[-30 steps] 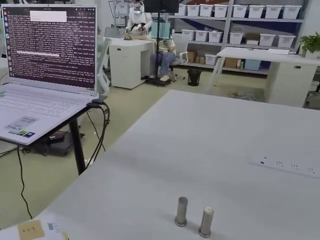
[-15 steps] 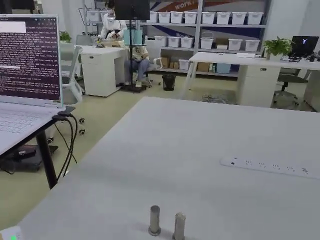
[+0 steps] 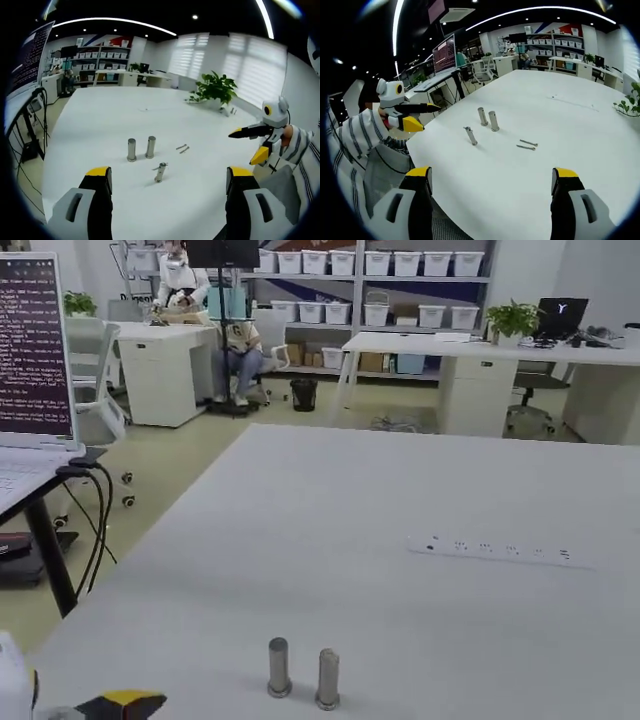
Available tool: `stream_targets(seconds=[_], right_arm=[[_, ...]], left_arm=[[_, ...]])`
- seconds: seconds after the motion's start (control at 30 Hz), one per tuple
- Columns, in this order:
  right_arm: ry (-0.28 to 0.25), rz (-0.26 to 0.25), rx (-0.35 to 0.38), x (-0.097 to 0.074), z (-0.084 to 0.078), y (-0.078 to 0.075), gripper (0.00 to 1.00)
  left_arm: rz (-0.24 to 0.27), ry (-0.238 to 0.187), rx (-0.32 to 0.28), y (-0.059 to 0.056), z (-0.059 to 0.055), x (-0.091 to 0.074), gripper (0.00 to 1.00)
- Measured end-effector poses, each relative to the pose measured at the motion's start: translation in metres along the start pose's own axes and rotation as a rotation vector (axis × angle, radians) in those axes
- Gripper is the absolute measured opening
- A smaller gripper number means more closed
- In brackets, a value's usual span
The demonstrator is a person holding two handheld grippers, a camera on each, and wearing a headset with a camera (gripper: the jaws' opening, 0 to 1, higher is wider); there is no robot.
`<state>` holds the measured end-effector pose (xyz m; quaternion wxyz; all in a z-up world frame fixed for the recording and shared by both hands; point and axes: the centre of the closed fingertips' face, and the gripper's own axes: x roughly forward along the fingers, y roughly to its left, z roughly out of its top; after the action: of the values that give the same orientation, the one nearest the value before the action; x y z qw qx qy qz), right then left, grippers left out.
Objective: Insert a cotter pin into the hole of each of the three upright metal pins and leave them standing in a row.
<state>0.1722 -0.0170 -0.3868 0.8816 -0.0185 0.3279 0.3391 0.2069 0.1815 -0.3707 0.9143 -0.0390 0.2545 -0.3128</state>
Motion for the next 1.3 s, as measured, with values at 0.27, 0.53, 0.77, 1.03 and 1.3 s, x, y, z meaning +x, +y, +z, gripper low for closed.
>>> stream_targets(seconds=[0.27,0.53,0.77,1.03,1.3], right_arm=[[0.0,-0.017,0.033,-0.006,-0.006,-0.002,0.96],[0.008,-0.022,0.047,-0.008,-0.011,-0.001,0.92],[0.021,-0.029,0.068,-0.008,-0.016,-0.001,0.92],[0.045,-0.038,0.087,-0.009,-0.024,-0.004,0.91],[0.074,-0.031,0.1,-0.009,-0.031,-0.004,0.9]], left_arm=[[0.065,-0.009,0.024,0.034,0.021,0.009,0.92],[0.142,0.022,0.078,0.054,0.028,0.031,0.87],[0.101,0.007,0.075,0.053,0.031,0.058,0.73],[0.106,0.076,0.078,0.068,0.015,0.087,0.47],[0.089,0.113,0.105,0.077,0.012,0.115,0.37]])
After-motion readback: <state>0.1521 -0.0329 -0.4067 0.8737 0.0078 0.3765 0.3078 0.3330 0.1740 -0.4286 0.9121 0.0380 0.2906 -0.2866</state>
